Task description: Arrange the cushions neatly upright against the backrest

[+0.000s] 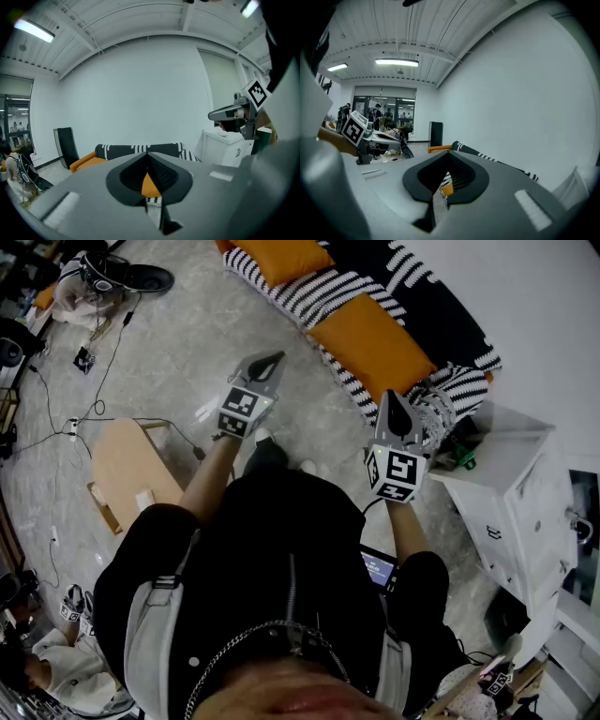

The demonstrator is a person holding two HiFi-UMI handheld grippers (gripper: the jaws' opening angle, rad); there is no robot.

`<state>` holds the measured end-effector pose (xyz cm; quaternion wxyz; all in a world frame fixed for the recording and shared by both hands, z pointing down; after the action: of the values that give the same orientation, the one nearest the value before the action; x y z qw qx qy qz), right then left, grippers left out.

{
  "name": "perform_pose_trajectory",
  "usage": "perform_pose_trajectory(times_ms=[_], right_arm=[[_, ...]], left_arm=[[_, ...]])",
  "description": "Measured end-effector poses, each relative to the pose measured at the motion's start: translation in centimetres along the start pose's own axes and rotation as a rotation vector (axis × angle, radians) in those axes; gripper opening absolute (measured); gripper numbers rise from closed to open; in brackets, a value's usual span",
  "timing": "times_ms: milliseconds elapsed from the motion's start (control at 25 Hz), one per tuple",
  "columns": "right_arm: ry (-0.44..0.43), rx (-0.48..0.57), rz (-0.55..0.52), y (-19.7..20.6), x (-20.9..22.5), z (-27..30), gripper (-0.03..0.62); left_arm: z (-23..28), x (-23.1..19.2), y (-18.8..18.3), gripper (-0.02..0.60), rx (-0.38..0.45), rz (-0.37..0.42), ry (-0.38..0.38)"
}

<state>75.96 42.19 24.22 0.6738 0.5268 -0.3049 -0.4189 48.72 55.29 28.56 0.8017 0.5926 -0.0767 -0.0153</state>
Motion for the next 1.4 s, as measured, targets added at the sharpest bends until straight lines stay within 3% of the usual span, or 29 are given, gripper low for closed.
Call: perform_pose_trajectory(times_ms=[120,280,720,1120,1280,1400], right_arm=[[0.000,0.007,0.012,0.1,0.0,-0.1,0.000],[-0.052,0.078,0.111,0.3,0.4,-0.9,0.003],[-0.026,0.009,0.110,1.1,2.0,0.5,0.003],[0.119,-0.114,0.180,3.2,9.4,7.0,0.003],[0.167,-0.196,0.194,4.5,12.5,11.2,0.003],[0.191,-0.243,0.213,5.5,14.9,13.9,0.003]], left_arm=[[0.1,0.1,-0.1,0.006,-0.010,0.004,0.009],[0.3,0.4,0.2,0.006,-0.022,0.013,0.024],[5.1,-0.7,0.7,0.006,-0.061,0.042,0.090],[17.7,-6.2,3.0,0.006,-0.183,0.187,0.178],[24.3,-8.4,4.5,0.006,-0.249,0.288,0.278],[29.1,-9.5,5.9,0.006,-0.287,0.301,0.357]])
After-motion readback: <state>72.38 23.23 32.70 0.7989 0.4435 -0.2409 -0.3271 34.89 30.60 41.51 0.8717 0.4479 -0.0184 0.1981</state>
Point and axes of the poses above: the fingertips, and each gripper's own axes: z forward along the fingers, x to its right, y out of its underside, the point moved 10 cm from there along -z, backward along the fingers, and after that the axes turned 4 degrees about -y, right-handed, at the moved point
